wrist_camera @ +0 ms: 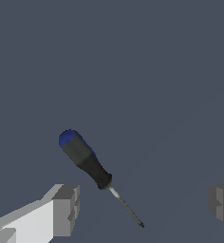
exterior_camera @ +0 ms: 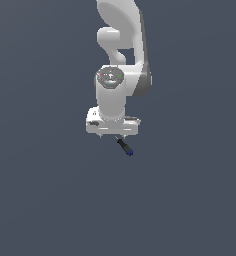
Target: Pick up the object and move it to a goal position.
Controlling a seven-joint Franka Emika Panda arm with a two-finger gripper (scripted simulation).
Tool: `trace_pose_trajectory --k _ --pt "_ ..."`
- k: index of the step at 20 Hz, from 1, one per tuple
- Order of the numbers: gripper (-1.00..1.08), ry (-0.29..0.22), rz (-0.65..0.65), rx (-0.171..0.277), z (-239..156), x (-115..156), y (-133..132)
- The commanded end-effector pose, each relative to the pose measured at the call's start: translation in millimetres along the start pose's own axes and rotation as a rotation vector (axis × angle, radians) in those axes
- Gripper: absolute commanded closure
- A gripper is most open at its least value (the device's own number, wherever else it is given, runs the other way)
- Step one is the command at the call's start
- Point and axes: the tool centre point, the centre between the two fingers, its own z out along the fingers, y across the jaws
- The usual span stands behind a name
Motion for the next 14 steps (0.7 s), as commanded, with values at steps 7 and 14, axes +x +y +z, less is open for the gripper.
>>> trace_pose_trajectory --k 7,14 --pt "-0.92 -0.005 0.020 -0.014 -2 0 26" --pt "-0.92 -0.007 0.031 -0.019 -4 0 36"
